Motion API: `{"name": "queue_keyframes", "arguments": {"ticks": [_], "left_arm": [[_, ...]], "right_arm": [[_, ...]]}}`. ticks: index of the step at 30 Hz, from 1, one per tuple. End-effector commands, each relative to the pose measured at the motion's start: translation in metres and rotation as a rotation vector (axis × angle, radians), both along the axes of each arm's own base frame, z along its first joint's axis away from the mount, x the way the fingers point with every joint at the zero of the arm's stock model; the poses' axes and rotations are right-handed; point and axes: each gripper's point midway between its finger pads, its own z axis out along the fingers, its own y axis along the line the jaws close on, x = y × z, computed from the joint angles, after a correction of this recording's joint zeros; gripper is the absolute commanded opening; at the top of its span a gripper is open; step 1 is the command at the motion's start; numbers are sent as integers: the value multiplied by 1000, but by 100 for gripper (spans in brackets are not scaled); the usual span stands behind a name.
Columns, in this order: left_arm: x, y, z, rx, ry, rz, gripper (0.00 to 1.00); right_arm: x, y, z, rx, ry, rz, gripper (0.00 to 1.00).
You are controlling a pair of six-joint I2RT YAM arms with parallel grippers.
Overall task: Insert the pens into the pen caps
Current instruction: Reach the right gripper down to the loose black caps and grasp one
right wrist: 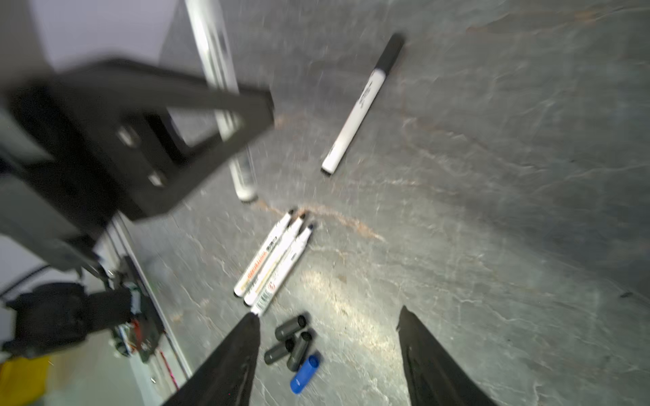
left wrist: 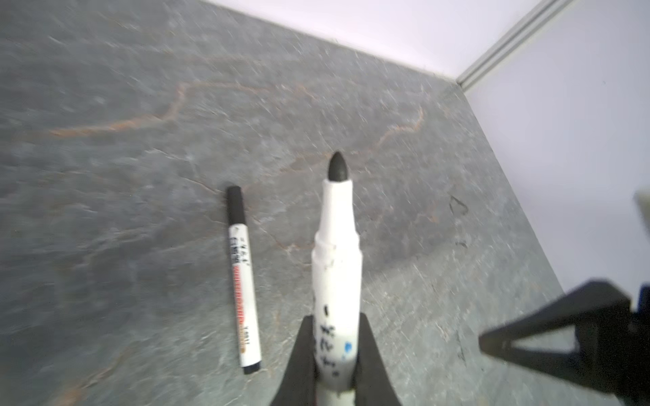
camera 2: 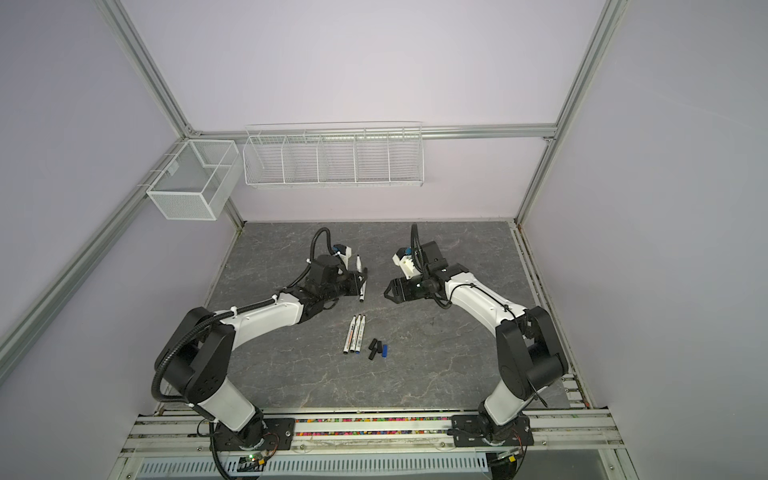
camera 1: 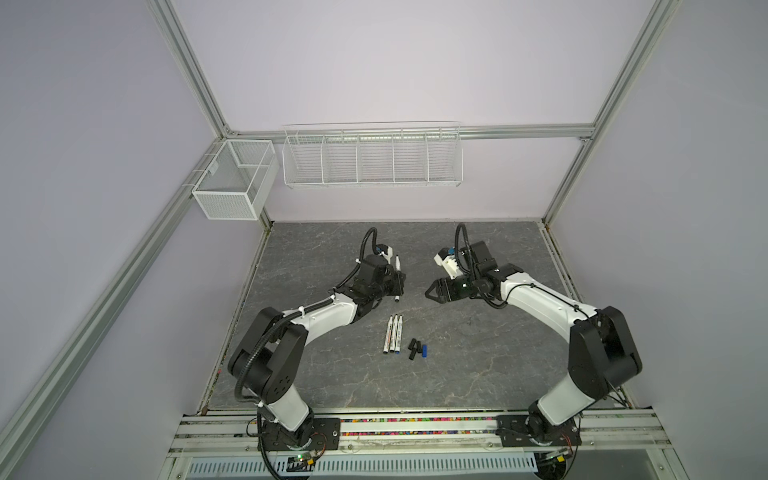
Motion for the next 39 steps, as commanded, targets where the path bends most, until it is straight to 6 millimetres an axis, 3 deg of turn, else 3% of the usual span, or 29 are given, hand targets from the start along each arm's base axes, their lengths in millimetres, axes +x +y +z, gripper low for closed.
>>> {"name": "queue_keyframes", "arguments": {"ticks": [1, 4, 8, 12, 24, 32, 39], "left_arm": [[13, 46, 15, 45, -65, 274, 0], [9, 72, 10, 79, -74, 384, 0], [5, 82, 4, 102, -60, 421, 0], [6, 82, 4, 103, -54, 421, 0], [6, 83, 6, 108, -52, 424, 0], [5, 101, 13, 106, -50, 497, 0], [3, 105, 6, 114, -26, 506, 0]], "right_arm": [[-49, -1, -42, -257, 9, 236, 65], [-73, 11, -66, -395, 15, 385, 64], [-82, 18, -82, -497, 27, 494, 58], [-83, 24, -86, -525, 56, 532, 54], [-92, 22, -93, -632, 119, 592, 53], [-88, 10, -107, -718, 122, 618, 54], [-87, 14, -110, -711, 131, 613, 53]]}}
